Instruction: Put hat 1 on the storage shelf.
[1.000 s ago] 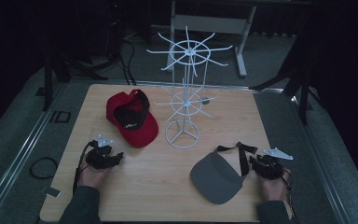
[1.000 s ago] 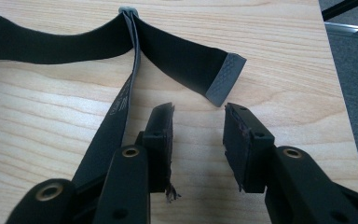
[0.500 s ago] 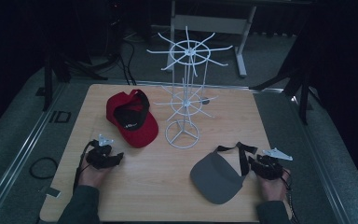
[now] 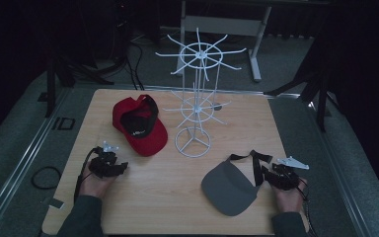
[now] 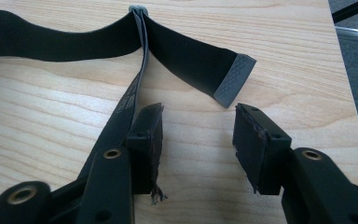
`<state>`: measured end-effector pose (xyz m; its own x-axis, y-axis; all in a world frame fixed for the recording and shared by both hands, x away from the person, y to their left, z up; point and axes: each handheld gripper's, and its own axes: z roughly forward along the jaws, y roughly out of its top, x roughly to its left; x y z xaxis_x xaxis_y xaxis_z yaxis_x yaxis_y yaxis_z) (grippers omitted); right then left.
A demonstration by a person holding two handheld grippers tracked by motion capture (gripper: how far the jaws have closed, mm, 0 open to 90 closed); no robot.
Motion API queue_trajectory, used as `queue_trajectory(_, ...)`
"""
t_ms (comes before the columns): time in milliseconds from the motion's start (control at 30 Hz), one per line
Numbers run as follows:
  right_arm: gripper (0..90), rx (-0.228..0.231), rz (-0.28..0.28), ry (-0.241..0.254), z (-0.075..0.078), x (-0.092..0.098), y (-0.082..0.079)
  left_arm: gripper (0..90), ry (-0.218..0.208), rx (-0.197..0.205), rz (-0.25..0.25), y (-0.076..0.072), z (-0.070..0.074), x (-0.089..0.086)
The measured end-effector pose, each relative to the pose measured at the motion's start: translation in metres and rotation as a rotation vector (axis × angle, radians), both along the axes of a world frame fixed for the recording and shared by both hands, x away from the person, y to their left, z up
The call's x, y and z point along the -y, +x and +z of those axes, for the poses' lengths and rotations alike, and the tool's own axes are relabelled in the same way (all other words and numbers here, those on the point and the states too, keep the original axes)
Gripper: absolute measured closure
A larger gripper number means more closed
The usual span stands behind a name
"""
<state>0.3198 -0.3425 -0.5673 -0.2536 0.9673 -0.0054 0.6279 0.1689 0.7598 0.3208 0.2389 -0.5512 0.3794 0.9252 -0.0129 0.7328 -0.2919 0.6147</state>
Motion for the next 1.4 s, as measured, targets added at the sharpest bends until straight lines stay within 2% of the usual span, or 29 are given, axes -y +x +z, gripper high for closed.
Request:
queue_trajectory(100,50.5,0.0,-0.001,0.0,0.0,0.0,0.0,47.5,-0.027,0.017,-0.011,-0.003,0.009,-0.002)
queue_trajectory(267,46.8,-0.001,-0.013,-0.001,0.0,0.0,0.001,46.7,-0.104,0.012,-0.033,0.0,0.02,-0.006)
queue_trajectory(600,43.7,-0.005,-0.021,-0.001,0.0,0.0,0.001,40.7,-0.114,0.026,-0.027,0.007,0.027,0.0)
queue_trajectory(867,41.8,-0.007,-0.017,-0.001,0.0,0.0,0.001,32.0,-0.134,0.039,-0.038,0.015,0.035,0.012)
queue_trajectory(1100,40.6,-0.008,-0.011,-0.002,0.0,0.0,0.002,30.1,-0.156,0.035,-0.042,0.021,0.039,0.018)
queue_trajectory(1400,39.8,-0.008,-0.008,-0.002,0.0,0.0,0.002,31.1,-0.173,0.002,-0.039,0.037,0.034,0.026)
